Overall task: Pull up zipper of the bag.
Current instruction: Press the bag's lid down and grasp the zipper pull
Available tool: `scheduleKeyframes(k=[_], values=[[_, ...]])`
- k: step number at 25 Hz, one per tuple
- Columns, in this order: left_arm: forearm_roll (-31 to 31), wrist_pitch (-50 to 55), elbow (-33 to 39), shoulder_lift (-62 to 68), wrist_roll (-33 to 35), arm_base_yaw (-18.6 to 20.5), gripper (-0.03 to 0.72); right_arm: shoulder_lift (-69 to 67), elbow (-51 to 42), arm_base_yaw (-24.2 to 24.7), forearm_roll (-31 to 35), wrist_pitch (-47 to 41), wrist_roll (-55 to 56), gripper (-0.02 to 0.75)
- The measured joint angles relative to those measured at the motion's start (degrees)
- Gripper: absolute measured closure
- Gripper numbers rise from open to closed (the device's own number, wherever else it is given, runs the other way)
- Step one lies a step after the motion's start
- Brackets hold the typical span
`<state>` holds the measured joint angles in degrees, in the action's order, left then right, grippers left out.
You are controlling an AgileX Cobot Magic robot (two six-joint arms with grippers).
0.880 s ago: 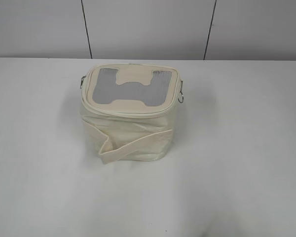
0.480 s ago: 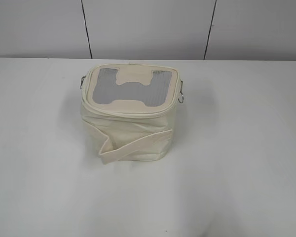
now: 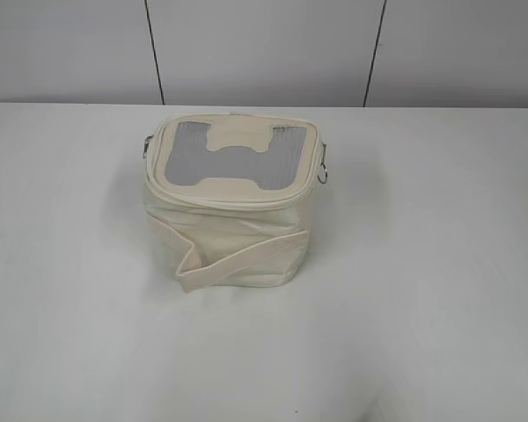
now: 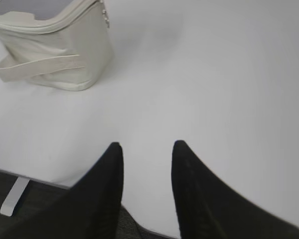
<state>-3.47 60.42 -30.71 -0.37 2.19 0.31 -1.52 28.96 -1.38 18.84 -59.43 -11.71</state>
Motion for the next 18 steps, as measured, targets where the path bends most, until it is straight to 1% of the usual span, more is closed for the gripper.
scheduleKeyframes(k=[2, 7, 10, 14, 16, 18], values=[[0.0, 0.0, 0.0, 0.0, 0.0, 0.0, 0.46, -3.7, 0.6, 0.0, 4.2, 1.3, -5.3, 0.465], [0.0, 0.0, 0.0, 0.0, 0.0, 0.0, 0.46, -15.8, 1.7, -0.2, 20.5, 8.8, -19.0, 0.465], [0.0, 0.0, 0.0, 0.0, 0.0, 0.0, 0.46, -26.7, 2.3, -0.2, 29.7, 11.8, -31.3, 0.465], [0.0, 0.0, 0.0, 0.0, 0.0, 0.0, 0.46, -44.7, 6.1, -0.2, 37.7, 12.4, -45.7, 0.465], [0.0, 0.0, 0.0, 0.0, 0.0, 0.0, 0.46, -55.3, 10.5, -0.2, 41.2, 12.3, -51.7, 0.465], [0.0, 0.0, 0.0, 0.0, 0.0, 0.0, 0.46, -64.4, 16.3, -0.7, 43.1, 11.6, -55.1, 0.465]])
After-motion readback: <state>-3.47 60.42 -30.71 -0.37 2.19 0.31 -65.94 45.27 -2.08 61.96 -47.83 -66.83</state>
